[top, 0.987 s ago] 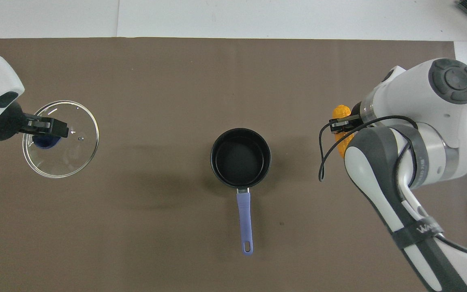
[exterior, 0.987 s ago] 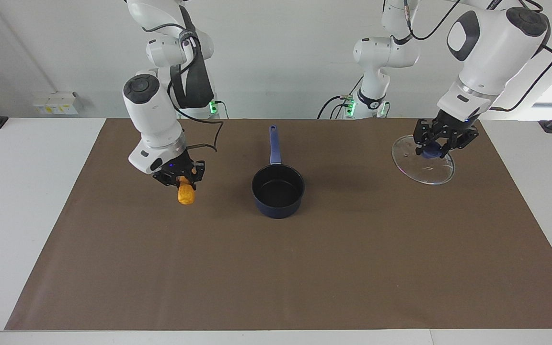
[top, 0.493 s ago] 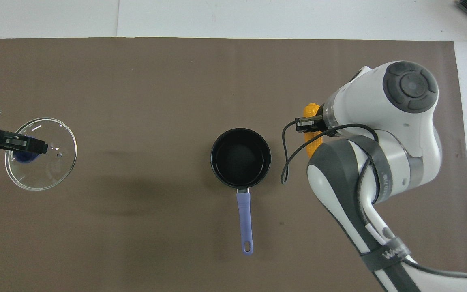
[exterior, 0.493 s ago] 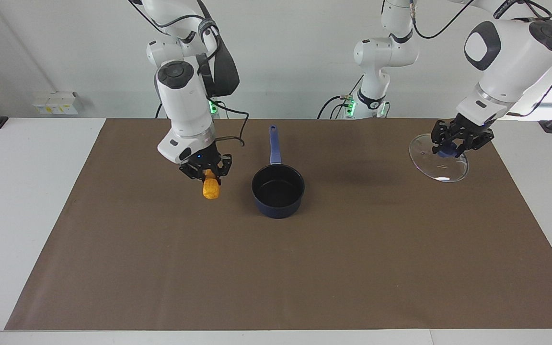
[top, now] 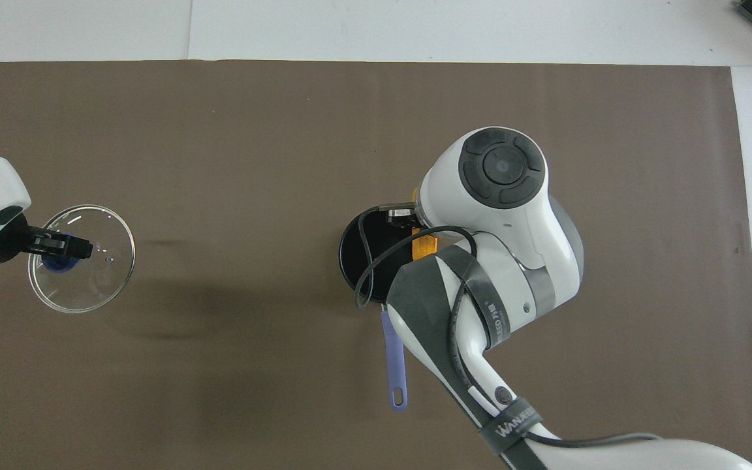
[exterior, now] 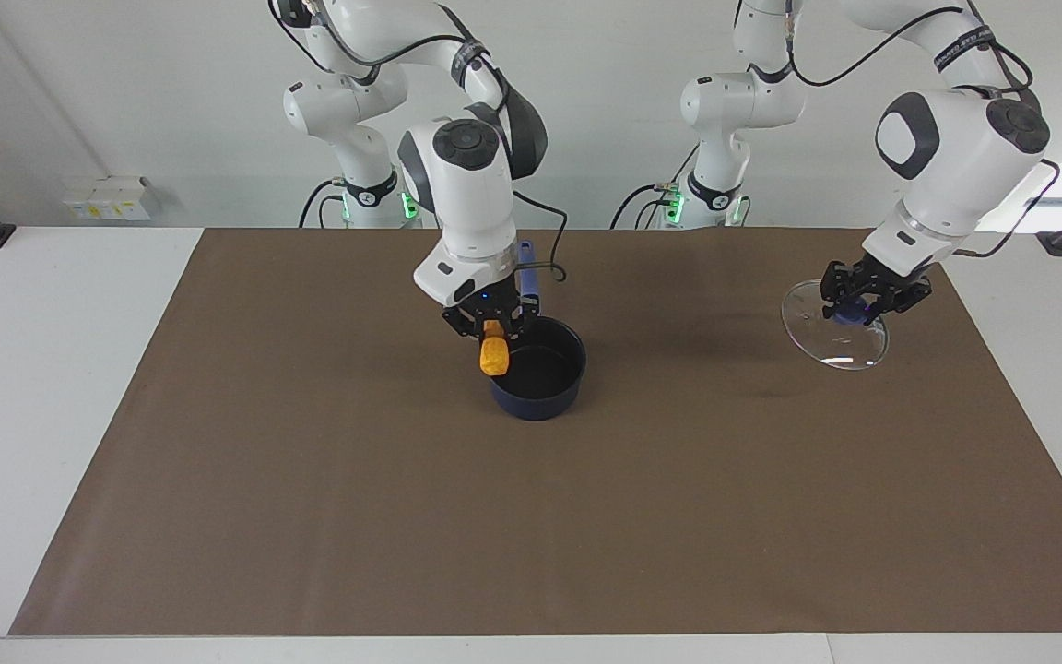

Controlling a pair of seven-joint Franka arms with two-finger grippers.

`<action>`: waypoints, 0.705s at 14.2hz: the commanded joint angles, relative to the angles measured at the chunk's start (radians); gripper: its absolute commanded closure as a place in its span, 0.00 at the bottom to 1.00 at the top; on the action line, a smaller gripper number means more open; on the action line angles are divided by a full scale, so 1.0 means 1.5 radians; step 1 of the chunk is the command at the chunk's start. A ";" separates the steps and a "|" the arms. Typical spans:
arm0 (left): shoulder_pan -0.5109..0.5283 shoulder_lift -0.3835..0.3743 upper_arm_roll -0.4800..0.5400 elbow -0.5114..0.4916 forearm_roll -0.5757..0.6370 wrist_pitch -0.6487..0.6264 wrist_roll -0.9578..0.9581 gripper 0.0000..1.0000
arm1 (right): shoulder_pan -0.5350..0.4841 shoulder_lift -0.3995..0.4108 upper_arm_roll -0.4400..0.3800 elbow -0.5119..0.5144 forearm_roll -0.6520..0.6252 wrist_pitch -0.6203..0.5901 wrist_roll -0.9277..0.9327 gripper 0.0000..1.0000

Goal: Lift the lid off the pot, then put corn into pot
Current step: 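Carry the corn over the pot with the right gripper while the left lowers the lid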

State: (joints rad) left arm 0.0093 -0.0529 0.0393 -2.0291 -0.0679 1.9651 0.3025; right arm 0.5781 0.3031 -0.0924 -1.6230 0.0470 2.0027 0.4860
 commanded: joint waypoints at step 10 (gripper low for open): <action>0.022 0.046 -0.006 -0.205 -0.011 0.280 0.043 1.00 | 0.023 0.093 0.029 0.011 0.043 0.014 0.011 1.00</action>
State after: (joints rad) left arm 0.0263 0.0103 0.0399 -2.3187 -0.0679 2.3417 0.3401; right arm 0.6180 0.4331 -0.0532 -1.6033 0.0945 2.0086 0.5029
